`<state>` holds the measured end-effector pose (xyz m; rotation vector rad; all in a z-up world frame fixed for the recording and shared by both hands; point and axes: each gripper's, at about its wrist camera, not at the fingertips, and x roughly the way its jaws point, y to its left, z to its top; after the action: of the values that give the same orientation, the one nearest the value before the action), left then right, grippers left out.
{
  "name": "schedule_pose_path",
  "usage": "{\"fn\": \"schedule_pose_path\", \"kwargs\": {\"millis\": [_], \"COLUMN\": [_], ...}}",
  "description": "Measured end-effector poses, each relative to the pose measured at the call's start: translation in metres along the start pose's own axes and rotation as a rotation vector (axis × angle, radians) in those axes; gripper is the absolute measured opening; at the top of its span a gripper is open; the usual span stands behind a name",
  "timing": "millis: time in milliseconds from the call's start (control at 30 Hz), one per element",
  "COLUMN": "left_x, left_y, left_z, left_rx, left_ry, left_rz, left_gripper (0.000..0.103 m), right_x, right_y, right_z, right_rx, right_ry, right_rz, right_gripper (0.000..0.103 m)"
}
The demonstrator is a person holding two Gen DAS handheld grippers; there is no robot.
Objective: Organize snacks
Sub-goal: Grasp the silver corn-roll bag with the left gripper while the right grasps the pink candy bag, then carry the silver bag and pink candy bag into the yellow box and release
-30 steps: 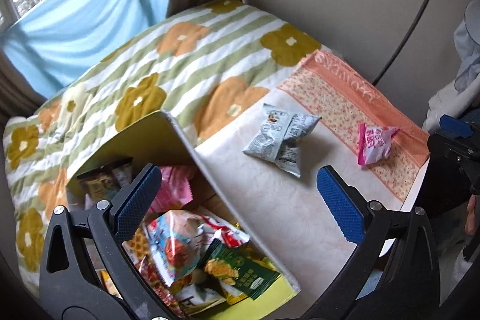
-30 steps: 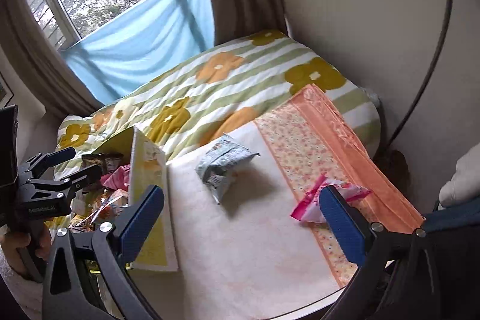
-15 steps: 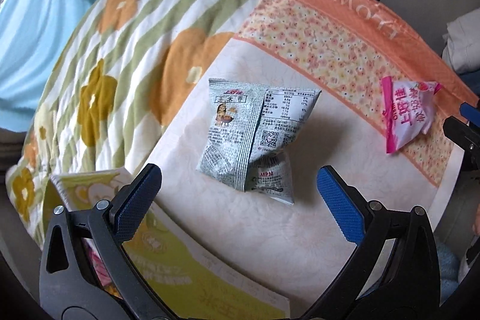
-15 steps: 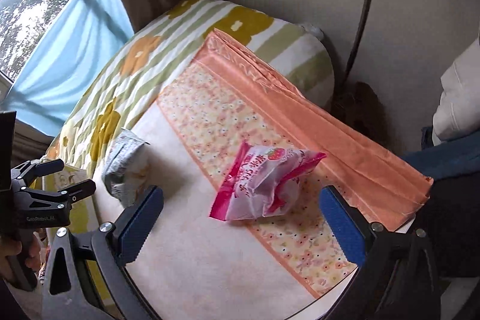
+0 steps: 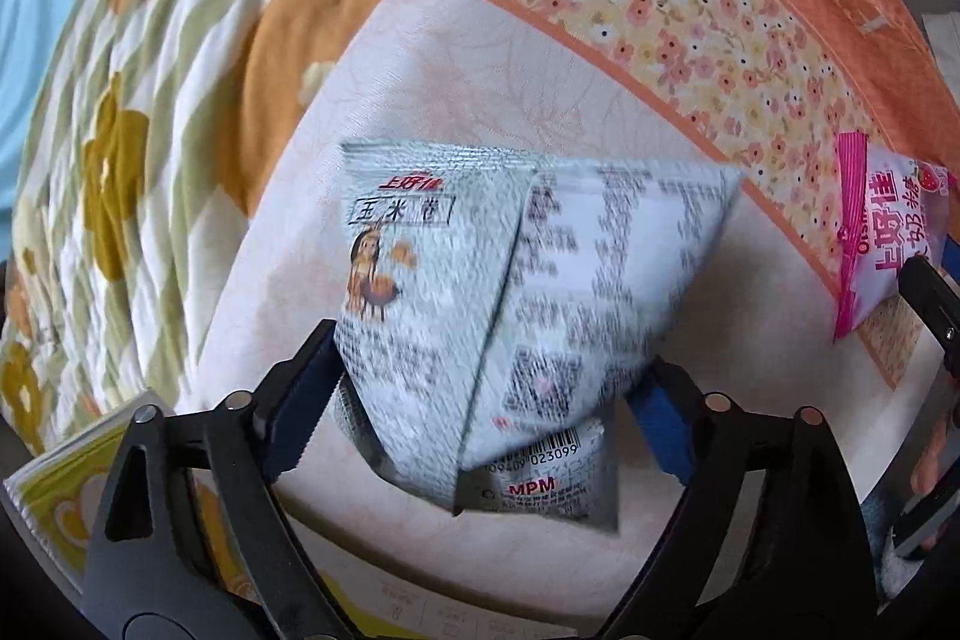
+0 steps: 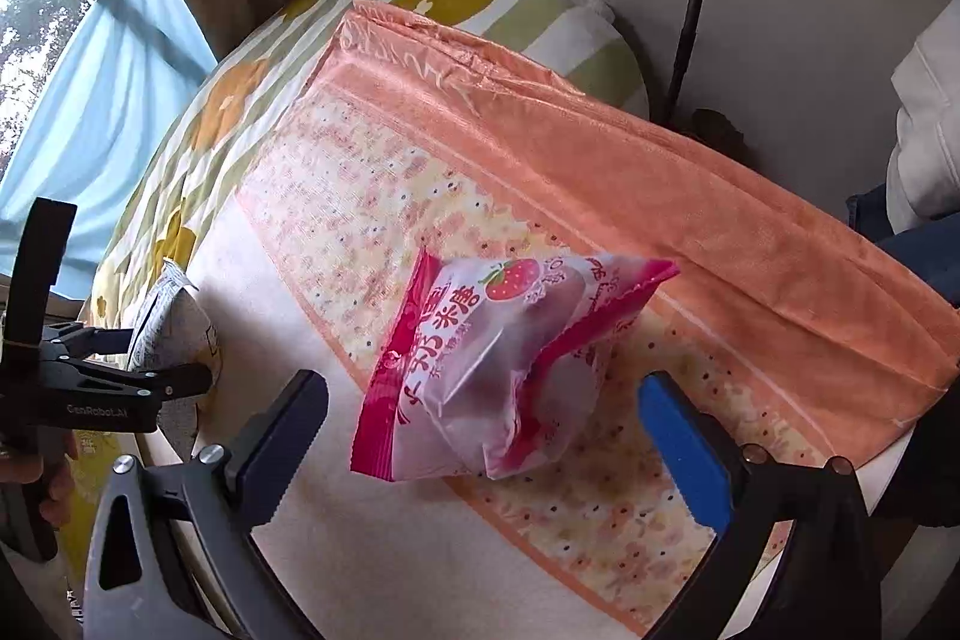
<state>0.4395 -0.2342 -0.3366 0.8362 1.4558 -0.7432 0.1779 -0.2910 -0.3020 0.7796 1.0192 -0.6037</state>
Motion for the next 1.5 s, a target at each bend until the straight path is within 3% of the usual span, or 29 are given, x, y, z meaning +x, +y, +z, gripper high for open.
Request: {"fn": "schedule_pose_path", "kwargs": {"millis": [533, 600, 667, 933, 1200, 1500], "left_x": [-0.007, -0.009, -0.009, -0.019, -0.075, -0.17], "left_y": [0.002, -0.001, -0.004, -0.013, -0.011, 0.027], "left_z": [0.001, -0.001, -0.002, -0.014, -0.04, -0.109], "left_rx": [-0.055, -0.064, -0.072, -0.11, -0.15, -0.294], "left_ry": [-0.05, -0.054, -0.054, -0.069, -0.177, -0.378], "left_rz": [-0.033, -0.039, -0.044, -0.06, -0.039, -0.014], "left_gripper": [0.067, 0.066, 0.066, 0.065, 0.064, 0.063], "right_x": [0.028, 0.028, 0.028, 0.024, -0.02, -0.082], "right_y": [0.008, 0.012, 0.017, 0.023, 0.04, 0.105], "right_z": [0.009, 0.01, 0.011, 0.007, 0.006, 0.01], "right_rx": [-0.06, -0.091, -0.135, -0.211, -0.302, -0.469], "right_ry": [0.046, 0.037, 0.027, 0.011, -0.086, -0.185], "right_rz": [-0.041, -0.061, -0.083, -0.072, -0.04, 0.122], "right_gripper": [0.102, 0.093, 0.074, 0.057, 0.056, 0.056]}}
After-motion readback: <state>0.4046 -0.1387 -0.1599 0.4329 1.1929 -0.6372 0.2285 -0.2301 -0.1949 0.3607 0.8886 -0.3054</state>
